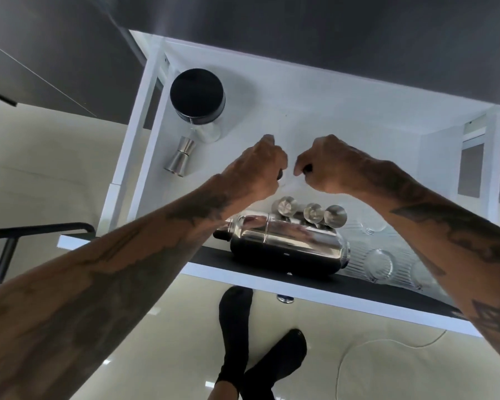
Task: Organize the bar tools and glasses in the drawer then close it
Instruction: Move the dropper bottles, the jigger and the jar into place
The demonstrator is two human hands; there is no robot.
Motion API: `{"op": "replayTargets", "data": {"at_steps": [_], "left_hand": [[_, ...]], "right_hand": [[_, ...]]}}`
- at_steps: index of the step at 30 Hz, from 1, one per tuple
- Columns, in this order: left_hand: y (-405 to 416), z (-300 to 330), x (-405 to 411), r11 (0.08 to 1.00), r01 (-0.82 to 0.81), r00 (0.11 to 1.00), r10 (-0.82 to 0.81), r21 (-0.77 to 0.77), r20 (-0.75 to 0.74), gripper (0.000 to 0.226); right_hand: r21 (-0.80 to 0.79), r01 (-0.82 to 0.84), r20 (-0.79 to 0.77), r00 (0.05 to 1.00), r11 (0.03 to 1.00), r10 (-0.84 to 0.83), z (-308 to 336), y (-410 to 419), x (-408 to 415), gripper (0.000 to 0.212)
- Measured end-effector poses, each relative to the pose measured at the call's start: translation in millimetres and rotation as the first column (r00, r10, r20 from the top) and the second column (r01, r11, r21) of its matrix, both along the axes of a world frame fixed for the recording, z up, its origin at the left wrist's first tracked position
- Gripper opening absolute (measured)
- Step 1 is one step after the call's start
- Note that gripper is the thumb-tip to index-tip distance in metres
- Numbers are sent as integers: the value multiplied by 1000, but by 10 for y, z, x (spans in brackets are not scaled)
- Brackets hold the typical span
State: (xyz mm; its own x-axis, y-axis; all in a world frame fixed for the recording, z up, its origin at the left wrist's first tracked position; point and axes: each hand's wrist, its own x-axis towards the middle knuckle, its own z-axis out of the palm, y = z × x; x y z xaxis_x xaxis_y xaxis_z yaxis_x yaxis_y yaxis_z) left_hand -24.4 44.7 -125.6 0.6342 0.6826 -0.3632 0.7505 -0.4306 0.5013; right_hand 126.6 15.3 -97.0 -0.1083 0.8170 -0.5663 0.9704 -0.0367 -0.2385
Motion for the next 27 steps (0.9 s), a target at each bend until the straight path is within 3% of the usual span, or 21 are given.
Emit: {"op": "replayTargets", "data": {"at_steps": [7,12,18,27], "left_hand": [[133,83,417,939,334,931,-343,-86,-122,26],[172,140,378,907,396,892,-417,-143,-173,22],[102,150,319,908,353,904,-394,-225,-168,26],[46,179,285,945,171,973,-206,-280,-100,37]], "right_hand": [[-118,74,-60,995,990,-81,13,-234,265,34],[-87,181,-135,972,980,-192,12,-312,304,28],[-141,133,-133,979,981,-151,73,-326,305,27],[-115,30,-36,999,993,-34,95,-338,308,52]]}}
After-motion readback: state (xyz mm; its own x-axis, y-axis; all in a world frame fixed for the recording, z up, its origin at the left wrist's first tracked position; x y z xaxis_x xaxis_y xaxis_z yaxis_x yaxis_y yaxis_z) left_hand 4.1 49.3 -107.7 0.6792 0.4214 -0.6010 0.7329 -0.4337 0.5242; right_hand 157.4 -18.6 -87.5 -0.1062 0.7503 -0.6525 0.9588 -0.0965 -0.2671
